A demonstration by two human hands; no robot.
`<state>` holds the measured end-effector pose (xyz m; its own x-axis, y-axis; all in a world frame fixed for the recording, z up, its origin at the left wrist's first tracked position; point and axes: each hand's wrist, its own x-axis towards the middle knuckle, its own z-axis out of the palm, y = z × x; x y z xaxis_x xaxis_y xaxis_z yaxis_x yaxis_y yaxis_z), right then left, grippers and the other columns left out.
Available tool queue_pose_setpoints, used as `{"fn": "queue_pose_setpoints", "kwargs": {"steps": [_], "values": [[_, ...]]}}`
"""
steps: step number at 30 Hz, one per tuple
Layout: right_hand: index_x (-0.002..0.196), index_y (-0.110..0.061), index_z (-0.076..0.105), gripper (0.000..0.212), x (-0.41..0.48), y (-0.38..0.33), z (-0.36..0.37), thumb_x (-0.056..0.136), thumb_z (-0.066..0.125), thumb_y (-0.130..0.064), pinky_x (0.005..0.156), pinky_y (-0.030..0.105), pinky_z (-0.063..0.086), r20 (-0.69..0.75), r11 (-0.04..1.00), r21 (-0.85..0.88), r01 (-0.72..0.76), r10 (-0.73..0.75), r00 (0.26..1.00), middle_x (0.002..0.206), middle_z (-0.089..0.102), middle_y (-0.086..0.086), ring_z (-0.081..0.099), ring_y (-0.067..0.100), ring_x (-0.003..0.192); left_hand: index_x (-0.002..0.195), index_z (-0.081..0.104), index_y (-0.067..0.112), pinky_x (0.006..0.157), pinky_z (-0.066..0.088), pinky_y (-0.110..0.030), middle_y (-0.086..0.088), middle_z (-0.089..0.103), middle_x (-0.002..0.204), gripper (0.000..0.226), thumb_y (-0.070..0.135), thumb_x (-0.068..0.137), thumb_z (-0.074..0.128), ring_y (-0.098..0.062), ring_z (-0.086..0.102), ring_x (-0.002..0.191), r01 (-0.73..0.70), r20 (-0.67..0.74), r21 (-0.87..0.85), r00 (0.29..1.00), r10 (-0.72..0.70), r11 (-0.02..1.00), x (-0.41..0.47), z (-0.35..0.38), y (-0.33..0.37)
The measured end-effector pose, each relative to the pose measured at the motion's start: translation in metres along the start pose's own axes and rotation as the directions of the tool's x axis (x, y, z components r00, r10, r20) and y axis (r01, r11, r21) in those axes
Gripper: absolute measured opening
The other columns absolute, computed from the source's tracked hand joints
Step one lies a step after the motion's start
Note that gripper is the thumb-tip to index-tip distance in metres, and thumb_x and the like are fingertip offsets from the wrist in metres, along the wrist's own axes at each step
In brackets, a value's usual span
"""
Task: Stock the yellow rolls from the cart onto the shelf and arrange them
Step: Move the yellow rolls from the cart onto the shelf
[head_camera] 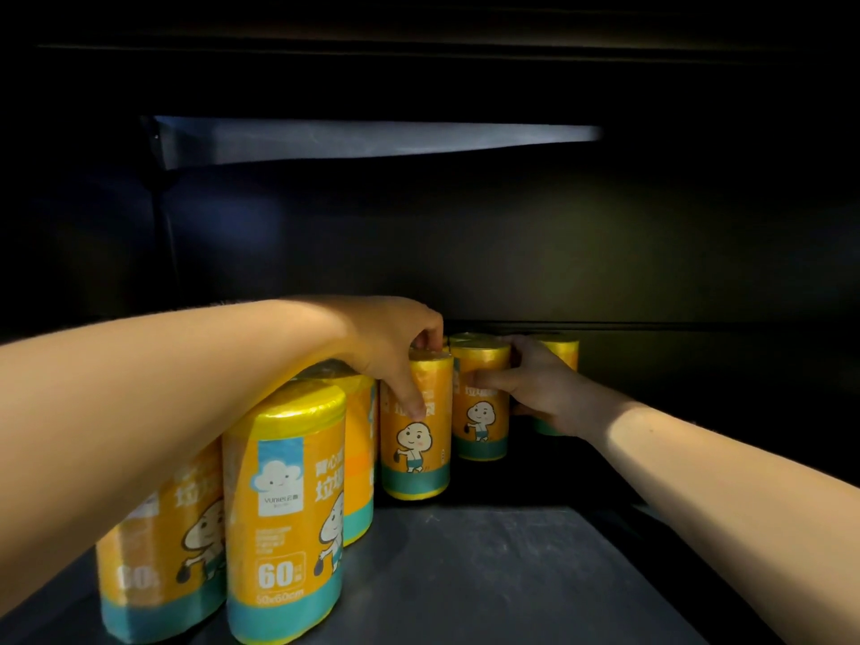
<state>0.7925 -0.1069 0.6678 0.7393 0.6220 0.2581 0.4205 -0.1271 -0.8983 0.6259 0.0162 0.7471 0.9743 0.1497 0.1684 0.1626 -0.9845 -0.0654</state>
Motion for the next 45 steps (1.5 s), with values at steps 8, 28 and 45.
{"fn": "queue_pose_setpoints", "kwargs": {"steps": [8,28,45], "values": [[0.132,-0.020,0.051,0.069,-0.014,-0.002,-0.003,0.073,0.085,-0.031,0.080,0.026,0.054,0.063,0.984,-0.167,0.069,-0.059,0.996,0.121,0.063,-0.008,0.062,0.010,0.100,0.137,0.050,0.029,0.093,0.050,-0.028,0.010,0.051,0.129,0.074,0.056,0.074,0.077,-0.012,0.054,0.112,0.014,0.088,0.064,0.996,-0.019,0.998,-0.010,-0.010,0.005],[0.130,-0.023,0.052,0.049,-0.133,-0.025,-0.037,0.087,0.073,-0.030,0.082,0.025,0.054,-0.073,0.936,-0.181,0.301,-0.318,0.945,0.117,0.063,-0.005,0.061,0.008,0.103,0.116,0.065,0.031,0.080,0.051,-0.019,0.013,0.066,0.107,0.028,0.039,0.089,0.067,0.001,0.061,0.099,-0.063,-0.454,-0.157,0.891,-0.015,0.986,-0.107,-0.025,0.080],[0.110,-0.023,0.063,0.026,-0.289,0.013,-0.007,0.088,0.068,-0.009,0.076,0.019,0.054,0.080,0.768,0.216,0.603,-0.629,0.773,0.092,0.067,-0.006,0.066,0.011,0.089,0.102,0.068,0.027,0.081,0.055,-0.030,0.013,0.067,0.093,0.017,0.028,0.085,0.065,-0.011,0.065,0.095,-0.041,-0.656,-0.478,0.682,-0.325,0.878,-0.254,0.095,0.158]]}}
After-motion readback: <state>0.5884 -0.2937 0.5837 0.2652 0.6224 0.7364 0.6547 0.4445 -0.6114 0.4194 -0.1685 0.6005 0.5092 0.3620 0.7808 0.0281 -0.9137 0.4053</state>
